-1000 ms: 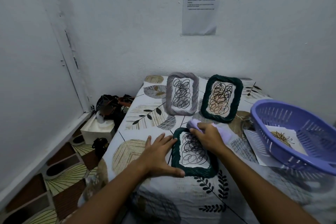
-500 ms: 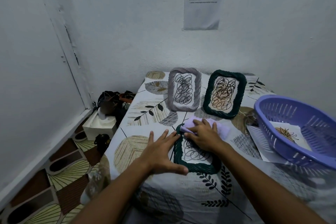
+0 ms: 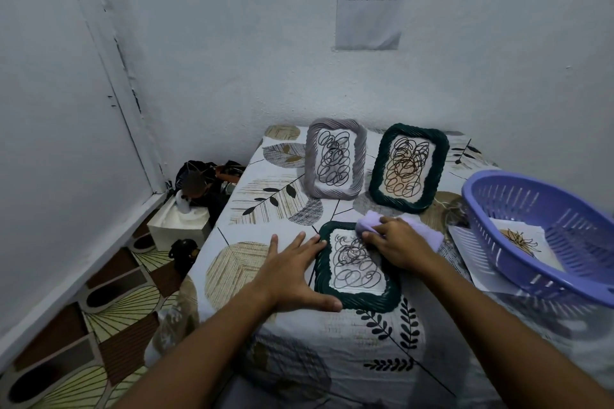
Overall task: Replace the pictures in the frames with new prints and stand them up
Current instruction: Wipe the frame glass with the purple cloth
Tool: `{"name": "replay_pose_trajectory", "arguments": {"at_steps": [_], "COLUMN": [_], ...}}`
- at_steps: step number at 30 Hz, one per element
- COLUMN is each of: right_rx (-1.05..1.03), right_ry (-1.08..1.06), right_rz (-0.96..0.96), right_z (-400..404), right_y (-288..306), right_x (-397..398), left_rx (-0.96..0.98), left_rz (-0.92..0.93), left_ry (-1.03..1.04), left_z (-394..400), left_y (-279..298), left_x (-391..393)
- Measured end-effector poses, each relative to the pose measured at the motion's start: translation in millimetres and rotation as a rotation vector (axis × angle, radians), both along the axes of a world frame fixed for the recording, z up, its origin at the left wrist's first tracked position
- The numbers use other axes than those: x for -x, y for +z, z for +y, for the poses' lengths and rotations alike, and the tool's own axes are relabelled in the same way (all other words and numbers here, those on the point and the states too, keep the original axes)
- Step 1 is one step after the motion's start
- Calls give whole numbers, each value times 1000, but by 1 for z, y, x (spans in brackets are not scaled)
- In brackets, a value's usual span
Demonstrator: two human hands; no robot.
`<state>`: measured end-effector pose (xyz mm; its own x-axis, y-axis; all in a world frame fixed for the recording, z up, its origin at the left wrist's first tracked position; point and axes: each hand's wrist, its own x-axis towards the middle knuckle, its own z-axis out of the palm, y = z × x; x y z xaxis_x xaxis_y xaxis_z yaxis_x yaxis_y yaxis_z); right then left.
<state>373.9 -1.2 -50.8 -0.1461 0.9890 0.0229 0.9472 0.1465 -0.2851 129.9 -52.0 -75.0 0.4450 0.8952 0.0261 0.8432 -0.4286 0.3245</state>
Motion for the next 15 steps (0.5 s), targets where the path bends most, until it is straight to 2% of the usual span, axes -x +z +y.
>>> {"name": "replay_pose_trajectory", "arguments": {"at_steps": [5, 15], "right_rx": [8, 34], "right_ry": [14, 92], "right_rz": [47, -33], "right_z": [4, 9], "right_y": [-3, -5], "right_x": [8, 43], "left_rx": [4, 21], "left_rz": [0, -42], "left_ry": [-7, 9], "left_z": [1, 1], "left_y": [0, 2], "left_x": [0, 0]}}
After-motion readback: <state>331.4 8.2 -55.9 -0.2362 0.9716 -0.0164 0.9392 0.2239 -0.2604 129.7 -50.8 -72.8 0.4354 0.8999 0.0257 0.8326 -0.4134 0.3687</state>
